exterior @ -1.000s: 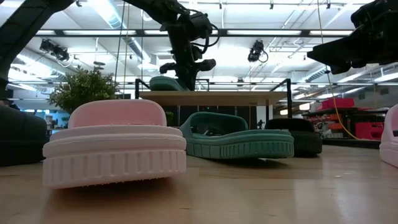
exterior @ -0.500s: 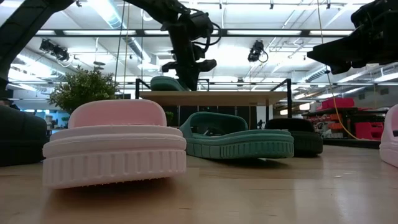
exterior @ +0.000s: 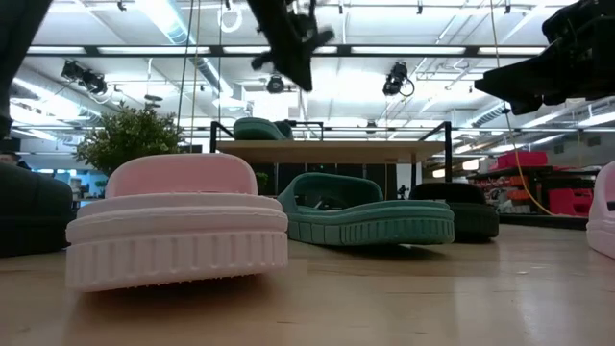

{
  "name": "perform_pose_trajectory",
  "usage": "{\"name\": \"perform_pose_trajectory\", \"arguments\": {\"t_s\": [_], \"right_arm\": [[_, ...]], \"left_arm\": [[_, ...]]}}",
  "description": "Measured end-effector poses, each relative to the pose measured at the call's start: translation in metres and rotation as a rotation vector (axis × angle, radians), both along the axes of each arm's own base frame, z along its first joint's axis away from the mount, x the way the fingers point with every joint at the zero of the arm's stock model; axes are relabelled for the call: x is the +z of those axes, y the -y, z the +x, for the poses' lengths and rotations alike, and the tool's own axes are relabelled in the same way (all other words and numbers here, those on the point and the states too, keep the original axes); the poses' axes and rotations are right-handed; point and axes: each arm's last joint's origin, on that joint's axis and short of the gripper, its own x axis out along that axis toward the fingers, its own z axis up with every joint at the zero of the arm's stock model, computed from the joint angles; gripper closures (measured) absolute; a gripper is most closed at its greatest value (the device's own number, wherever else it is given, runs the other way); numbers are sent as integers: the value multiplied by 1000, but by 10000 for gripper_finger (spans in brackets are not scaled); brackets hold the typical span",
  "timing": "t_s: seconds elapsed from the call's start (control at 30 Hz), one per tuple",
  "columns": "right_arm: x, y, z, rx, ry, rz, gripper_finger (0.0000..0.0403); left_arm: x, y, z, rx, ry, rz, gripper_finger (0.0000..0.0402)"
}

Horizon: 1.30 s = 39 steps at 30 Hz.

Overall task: Pick and place slides into the shelf
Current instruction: Put the green slide on the shelf

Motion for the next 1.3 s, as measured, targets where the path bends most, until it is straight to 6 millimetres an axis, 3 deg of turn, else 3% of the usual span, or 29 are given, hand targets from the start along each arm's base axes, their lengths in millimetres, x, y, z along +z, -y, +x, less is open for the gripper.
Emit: {"name": "perform_pose_trajectory", "arguments": {"t_s": [0.2,0.4,0.6,0.8,0.9,1.1,1.3], "right_arm": [[0,0,0,0,-1,0,238],[0,0,0,0,0,1,238],[0,0,0,0,0,1,238],[0,0,0,0,4,9,238],[1,0,0,0,11,9,238],[1,0,0,0,12,9,238],[1,0,0,0,12,8,238]], "left_arm": [[29,57,-9,-306,107,-149,369],[30,127,-6,-557,73,-237,362],[15,194,-2,-726,-18,-253,365],[-22,245,13,-788,-146,-208,352],[-53,256,25,-724,-257,-115,327],[-112,255,48,-599,-423,-78,267],[-145,253,61,-558,-484,-42,223]]}}
